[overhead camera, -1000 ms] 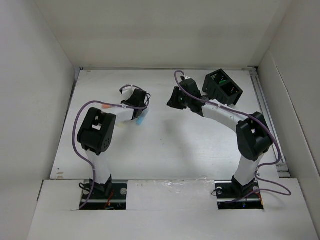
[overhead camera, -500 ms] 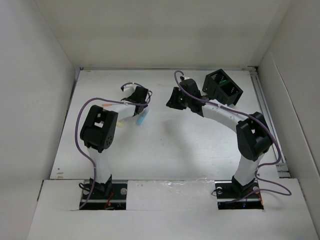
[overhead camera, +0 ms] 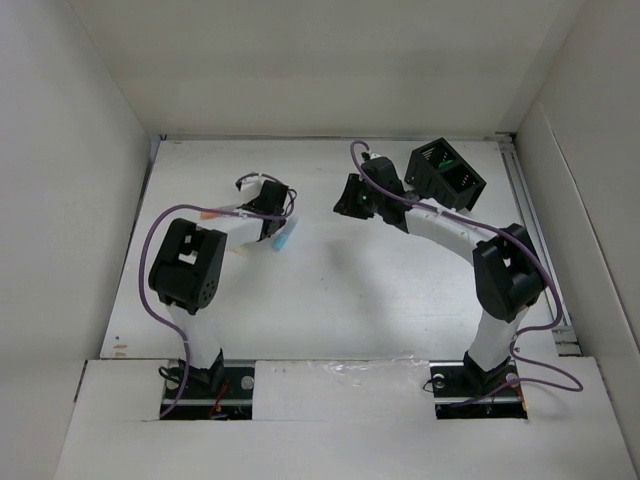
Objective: Sort the stationery into containers
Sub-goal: Pick up the pen from the center of the board.
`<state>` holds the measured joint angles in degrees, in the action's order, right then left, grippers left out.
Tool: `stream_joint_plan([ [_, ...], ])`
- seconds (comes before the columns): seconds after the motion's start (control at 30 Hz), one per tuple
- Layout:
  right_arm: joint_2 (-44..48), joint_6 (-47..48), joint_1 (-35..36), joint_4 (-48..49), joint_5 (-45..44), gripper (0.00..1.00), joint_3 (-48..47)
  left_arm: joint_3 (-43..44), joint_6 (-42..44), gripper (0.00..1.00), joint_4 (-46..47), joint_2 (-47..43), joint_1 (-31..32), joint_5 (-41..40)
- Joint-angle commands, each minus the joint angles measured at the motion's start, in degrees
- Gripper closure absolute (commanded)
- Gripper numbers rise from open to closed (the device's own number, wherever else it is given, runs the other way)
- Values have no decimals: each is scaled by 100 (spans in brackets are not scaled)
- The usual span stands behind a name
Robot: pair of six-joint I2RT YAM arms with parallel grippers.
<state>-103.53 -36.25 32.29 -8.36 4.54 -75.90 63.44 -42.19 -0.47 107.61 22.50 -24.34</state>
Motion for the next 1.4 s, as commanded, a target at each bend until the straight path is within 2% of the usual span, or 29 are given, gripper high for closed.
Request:
stream_joint_plan([
  [0.0,298,4,-39,133,47,67,49,-612,97,77,-165,-590,-9,368],
  [0.1,298,4,-39,133,100,67,49,-1043,97,77,-111,-960,-9,368],
  [0.2,298,4,-39,133,100,67,49,-1228,150,64,-50,-1163,-9,263],
  [0.27,298,4,-39,133,100,67,49,-1159,290,51,-50,-1234,-9,211],
  [0.33,245,4,-39,133,161,67,49,-1080,291,45,-102,-1234,43,210],
  [0.43,245,4,-39,133,162,67,49,-1009,344,39,-102,-1182,44,114],
  [0.53,245,4,-39,133,162,67,49,-737,344,39,-207,-1006,44,-62],
  [0.63,245,4,-39,133,162,67,49,-535,344,44,-208,-716,44,-124],
  [0.73,245,4,-39,133,162,67,49,-377,344,53,-278,-522,-9,-177],
  [0.87,298,4,-91,133,92,67,49,-376,344,73,-278,-390,-9,-177],
  [0.93,298,4,-92,133,144,63,49,-428,291,81,-278,-390,-9,-237],
  [0.97,298,4,-92,133,144,61,49,-525,291,91,-209,-451,-9,-238],
  [1.03,298,4,-144,133,319,53,49,-701,291,97,-42,-722,-9,-238],
  [1.13,351,4,-144,133,679,44,49,-973,291,100,29,-1127,140,-185],
  [1.23,411,4,-197,133,1092,42,49,-1237,291,100,82,-1795,316,-300],
  [1.37,553,-48,-250,247,1295,39,102,-1913,448,100,783,-2779,378,445],
])
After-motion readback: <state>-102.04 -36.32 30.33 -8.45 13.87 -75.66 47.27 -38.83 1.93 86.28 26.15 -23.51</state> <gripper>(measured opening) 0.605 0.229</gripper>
